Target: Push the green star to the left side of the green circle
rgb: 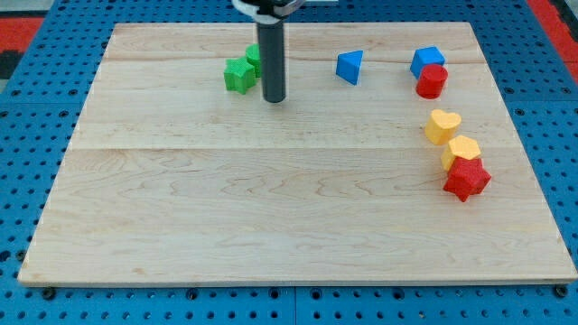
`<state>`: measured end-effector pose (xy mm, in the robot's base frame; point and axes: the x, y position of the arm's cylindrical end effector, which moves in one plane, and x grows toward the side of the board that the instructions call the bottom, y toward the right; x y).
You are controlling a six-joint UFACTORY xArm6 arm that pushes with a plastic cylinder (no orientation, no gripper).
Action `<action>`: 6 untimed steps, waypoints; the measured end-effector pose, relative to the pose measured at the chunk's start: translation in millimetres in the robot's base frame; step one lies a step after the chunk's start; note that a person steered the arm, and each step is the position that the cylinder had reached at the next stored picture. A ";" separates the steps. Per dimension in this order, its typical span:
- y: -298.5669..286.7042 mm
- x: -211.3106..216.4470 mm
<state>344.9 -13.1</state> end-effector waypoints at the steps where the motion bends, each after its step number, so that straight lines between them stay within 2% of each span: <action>1: -30.9 -17.8; 2: -90.6 -18.2; 4: -122.6 -44.7; 5: -175.1 -40.1; 6: -198.0 -77.5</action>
